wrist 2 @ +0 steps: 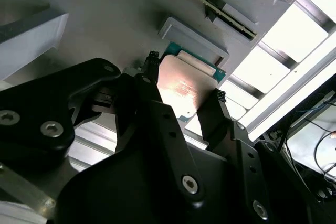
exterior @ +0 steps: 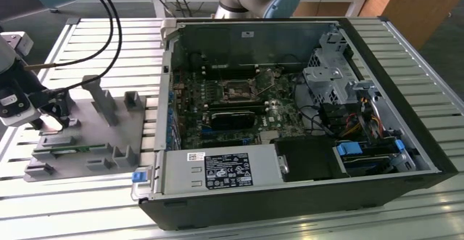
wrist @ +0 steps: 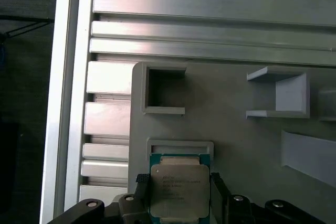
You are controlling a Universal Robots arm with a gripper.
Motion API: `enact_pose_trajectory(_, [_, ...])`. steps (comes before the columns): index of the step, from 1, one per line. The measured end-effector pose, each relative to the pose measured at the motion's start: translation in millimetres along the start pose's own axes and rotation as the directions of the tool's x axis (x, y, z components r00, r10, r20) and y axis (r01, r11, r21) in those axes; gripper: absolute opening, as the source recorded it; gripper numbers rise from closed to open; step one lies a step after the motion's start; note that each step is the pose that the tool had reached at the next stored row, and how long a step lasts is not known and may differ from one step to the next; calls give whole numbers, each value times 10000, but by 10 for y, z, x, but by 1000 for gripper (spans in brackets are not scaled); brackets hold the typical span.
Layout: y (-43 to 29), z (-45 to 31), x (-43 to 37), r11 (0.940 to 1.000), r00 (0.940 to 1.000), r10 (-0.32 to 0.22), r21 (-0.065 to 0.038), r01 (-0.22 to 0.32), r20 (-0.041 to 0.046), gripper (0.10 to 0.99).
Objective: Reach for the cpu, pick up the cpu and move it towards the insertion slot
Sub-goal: 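Pick up the cpu and move it towards the insertion slot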
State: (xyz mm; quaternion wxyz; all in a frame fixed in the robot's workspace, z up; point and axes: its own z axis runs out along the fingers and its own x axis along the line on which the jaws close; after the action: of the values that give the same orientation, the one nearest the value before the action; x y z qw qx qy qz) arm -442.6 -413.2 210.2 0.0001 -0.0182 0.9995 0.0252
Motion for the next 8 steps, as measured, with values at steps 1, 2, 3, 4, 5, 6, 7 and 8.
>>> enact_pose_trajectory(1, [1,-8,0,10000,10000,0,0,0,0,545])
enact_pose_trajectory(2, [1,-16,0,10000,10000,0,0,0,-1,545])
enact_pose_trajectory(3, [1,-23,0,10000,10000,0,0,0,0,545])
enact_pose_trajectory(4, [2,-30,0,10000,10000,0,0,0,0,545])
enact_pose_trajectory(5, [2,-38,0,10000,10000,1,0,-1,-1,545])
enact_pose_trajectory(6, [3,-44,0,10000,10000,0,0,0,0,545])
enact_pose_trajectory(7, [3,-51,0,10000,10000,0,0,0,0,545])
enact_pose_trajectory(8, [3,-59,0,10000,10000,0,0,0,0,545])
